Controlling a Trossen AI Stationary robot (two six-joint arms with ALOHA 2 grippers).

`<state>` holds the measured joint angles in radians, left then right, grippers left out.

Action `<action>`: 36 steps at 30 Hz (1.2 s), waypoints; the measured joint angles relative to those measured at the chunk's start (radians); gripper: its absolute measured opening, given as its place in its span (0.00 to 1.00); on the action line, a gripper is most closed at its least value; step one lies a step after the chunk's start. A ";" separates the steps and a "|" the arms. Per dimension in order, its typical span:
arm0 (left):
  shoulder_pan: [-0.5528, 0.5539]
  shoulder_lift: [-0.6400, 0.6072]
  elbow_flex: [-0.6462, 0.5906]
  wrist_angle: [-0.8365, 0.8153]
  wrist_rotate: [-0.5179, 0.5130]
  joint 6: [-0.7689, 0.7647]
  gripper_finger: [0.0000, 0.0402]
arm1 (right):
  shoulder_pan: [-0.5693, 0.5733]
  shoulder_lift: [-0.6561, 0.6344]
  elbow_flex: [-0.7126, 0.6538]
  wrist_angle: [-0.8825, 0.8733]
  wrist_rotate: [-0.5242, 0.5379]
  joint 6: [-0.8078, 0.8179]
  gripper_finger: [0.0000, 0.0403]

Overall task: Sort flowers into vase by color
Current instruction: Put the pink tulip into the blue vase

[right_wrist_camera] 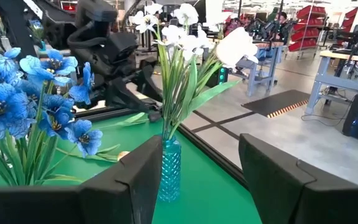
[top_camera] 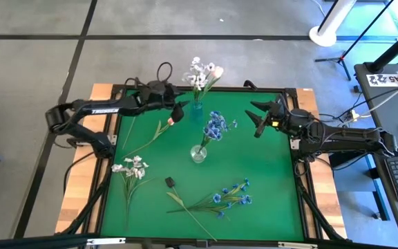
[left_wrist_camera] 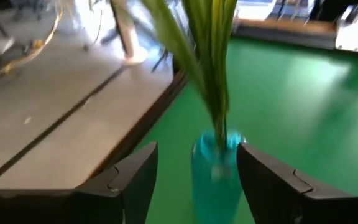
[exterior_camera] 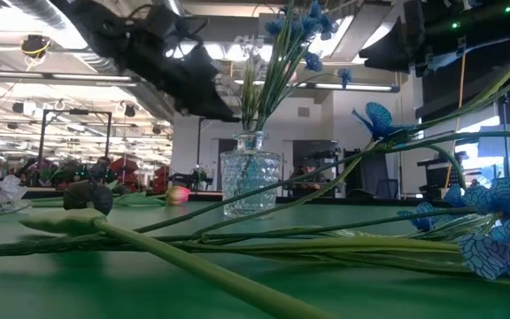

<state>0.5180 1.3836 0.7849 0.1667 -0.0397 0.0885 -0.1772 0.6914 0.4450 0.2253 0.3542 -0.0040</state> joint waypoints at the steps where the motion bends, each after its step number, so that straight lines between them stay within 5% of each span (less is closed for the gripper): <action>1: -0.005 -0.024 0.000 -0.055 -0.018 -0.001 0.54 | 0.000 0.000 0.000 0.001 0.000 0.001 0.52; 7: -0.060 -0.129 0.000 -0.431 -0.052 -0.122 0.54 | 0.000 0.000 0.000 0.001 0.000 0.011 0.52; 18: -0.197 -0.097 -0.001 -0.938 -0.162 -0.435 0.54 | 0.000 0.000 0.000 0.002 -0.025 0.011 0.52; 36: -0.220 -0.023 -0.174 -0.876 -0.078 -0.574 0.54 | 0.000 0.000 0.000 0.000 -0.061 0.022 0.52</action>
<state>0.2977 1.3608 0.6108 -0.7092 -0.1177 -0.4856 -0.1768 0.6916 0.4450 0.2256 0.2935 0.0180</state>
